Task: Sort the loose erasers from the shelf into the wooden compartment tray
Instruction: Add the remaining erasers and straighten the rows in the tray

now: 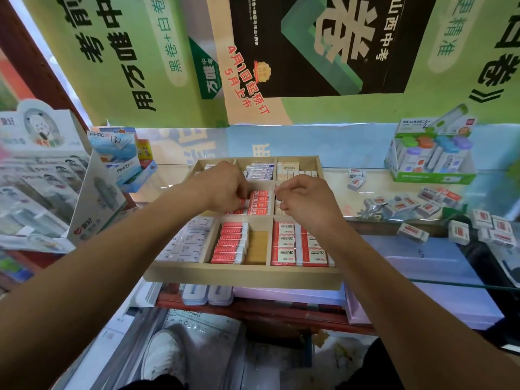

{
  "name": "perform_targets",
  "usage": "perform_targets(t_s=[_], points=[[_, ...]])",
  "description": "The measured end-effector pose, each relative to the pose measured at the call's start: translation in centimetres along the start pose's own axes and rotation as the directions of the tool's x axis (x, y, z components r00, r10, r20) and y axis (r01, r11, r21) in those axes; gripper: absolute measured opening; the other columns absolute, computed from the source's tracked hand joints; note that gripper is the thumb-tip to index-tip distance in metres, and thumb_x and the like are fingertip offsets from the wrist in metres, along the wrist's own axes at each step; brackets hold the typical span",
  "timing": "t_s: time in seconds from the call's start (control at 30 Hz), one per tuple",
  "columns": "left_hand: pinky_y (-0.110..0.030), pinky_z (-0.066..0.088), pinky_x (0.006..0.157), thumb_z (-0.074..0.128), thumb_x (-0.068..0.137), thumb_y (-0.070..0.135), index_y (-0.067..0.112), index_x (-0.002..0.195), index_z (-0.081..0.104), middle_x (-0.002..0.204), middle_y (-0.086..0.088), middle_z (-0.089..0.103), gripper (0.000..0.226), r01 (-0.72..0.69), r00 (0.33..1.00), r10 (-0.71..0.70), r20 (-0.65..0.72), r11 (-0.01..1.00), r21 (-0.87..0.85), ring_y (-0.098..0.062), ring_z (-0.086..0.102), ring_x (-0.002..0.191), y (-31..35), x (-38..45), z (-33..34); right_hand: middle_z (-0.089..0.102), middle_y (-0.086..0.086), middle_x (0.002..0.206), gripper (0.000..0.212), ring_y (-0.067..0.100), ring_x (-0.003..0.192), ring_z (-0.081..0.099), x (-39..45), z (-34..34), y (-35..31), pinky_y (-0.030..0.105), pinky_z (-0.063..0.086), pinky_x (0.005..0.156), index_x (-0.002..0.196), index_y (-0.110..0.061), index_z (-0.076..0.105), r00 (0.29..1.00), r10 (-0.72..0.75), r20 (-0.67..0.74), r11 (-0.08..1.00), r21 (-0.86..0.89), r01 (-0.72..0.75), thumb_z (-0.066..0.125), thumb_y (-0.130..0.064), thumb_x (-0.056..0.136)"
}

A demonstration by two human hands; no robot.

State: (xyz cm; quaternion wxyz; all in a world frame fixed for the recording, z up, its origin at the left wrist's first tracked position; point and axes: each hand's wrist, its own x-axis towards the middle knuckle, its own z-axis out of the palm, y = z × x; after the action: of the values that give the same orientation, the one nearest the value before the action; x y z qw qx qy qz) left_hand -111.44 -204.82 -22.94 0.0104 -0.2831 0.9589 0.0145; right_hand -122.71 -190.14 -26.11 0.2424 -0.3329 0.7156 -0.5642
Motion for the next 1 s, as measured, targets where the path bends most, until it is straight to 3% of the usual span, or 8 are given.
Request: perform_targets(t_s=[0.07,0.27,0.47,0.57,0.7,0.77,0.87,1.0], points=[[-0.019,0.038,0.072,0.069,0.082,0.018,0.025,0.096,0.078,0.096,0.009,0.073,0.017,0.019,0.999,-0.019,0.030,1.000,-0.005,-0.010,0.060,0.095,0.0,0.2,0.1,0.070,-0.009,0.081,0.008,0.011,0.081,0.067,-0.1,0.0,0.1,0.033,0.055,0.083,0.080,-0.023,0.068,1.000,-0.018,0.009,1.000,-0.014,0.018,0.064,-0.019,0.085],[-0.026,0.041,0.100,0.066,0.087,0.011,0.023,0.105,0.076,0.109,0.008,0.072,0.024,0.054,0.996,-0.041,0.084,0.987,-0.150,-0.011,0.057,0.111,-1.6,-0.2,0.2,0.070,-0.009,0.083,0.006,0.008,0.080,0.066,-0.4,-0.5,0.0,0.028,0.054,0.080,0.086,-0.022,0.069,0.999,-0.029,0.040,0.999,-0.043,0.031,0.062,-0.021,0.087],[-0.018,0.039,0.091,0.069,0.083,0.009,0.023,0.099,0.077,0.104,0.009,0.072,0.022,0.121,0.992,-0.111,0.060,0.970,-0.210,-0.003,0.053,0.097,-1.3,0.2,0.9,0.070,-0.009,0.085,0.007,0.009,0.082,0.066,-0.4,-1.2,0.3,0.030,0.053,0.080,0.086,-0.023,0.069,0.998,-0.058,0.029,0.994,-0.096,0.060,0.062,-0.023,0.087],[-0.027,0.048,0.092,0.068,0.082,0.018,0.032,0.097,0.077,0.100,0.015,0.072,0.023,0.065,0.998,-0.066,-0.008,0.990,-0.126,-0.006,0.059,0.100,-0.8,0.0,0.3,0.070,-0.011,0.085,0.008,0.008,0.081,0.066,-0.5,-2.0,0.5,0.028,0.052,0.074,0.083,-0.024,0.069,0.996,-0.085,0.018,0.989,-0.121,0.086,0.062,-0.024,0.086],[-0.015,0.049,0.076,0.062,0.084,0.008,0.025,0.100,0.076,0.096,0.011,0.070,0.027,-0.100,0.983,0.054,-0.174,0.958,-0.268,-0.001,0.058,0.083,1.7,-0.4,0.0,0.069,-0.013,0.079,0.010,0.005,0.077,0.066,-0.6,-3.8,0.5,0.022,0.051,0.067,0.079,-0.025,0.069,0.993,-0.122,-0.008,0.974,-0.191,0.118,0.062,-0.021,0.086],[-0.020,0.050,0.074,0.061,0.083,0.005,0.020,0.101,0.076,0.093,0.008,0.072,0.028,-0.186,0.972,0.122,-0.199,0.921,-0.343,0.000,0.060,0.076,3.4,-0.4,0.1,0.068,-0.012,0.078,0.010,0.007,0.074,0.065,-0.8,-5.2,0.6,0.026,0.055,0.065,0.079,-0.023,0.068,0.990,-0.136,-0.031,0.961,-0.246,0.124,0.061,-0.020,0.085],[-0.009,0.043,0.066,0.065,0.085,0.009,0.021,0.101,0.076,0.086,0.011,0.069,0.023,-0.260,0.955,0.179,-0.237,0.889,-0.377,0.004,0.059,0.072,6.3,0.5,0.3,0.070,-0.007,0.081,0.003,0.010,0.075,0.067,-1.3,-8.3,1.0,0.037,0.059,0.072,0.082,-0.021,0.069,0.985,-0.163,-0.052,0.939,-0.315,0.139,0.068,-0.019,0.081],[-0.024,0.053,0.076,0.068,0.084,0.013,0.018,0.096,0.076,0.086,0.003,0.073,0.015,-0.327,0.940,0.238,-0.244,0.834,-0.445,-0.007,0.065,0.077,10.9,2.8,1.1,0.071,-0.004,0.081,0.008,0.010,0.077,0.067,-2.1,-13.2,2.0,0.033,0.056,0.076,0.088,-0.017,0.071,0.976,-0.191,-0.100,0.910,-0.391,0.138,0.072,-0.018,0.080]])
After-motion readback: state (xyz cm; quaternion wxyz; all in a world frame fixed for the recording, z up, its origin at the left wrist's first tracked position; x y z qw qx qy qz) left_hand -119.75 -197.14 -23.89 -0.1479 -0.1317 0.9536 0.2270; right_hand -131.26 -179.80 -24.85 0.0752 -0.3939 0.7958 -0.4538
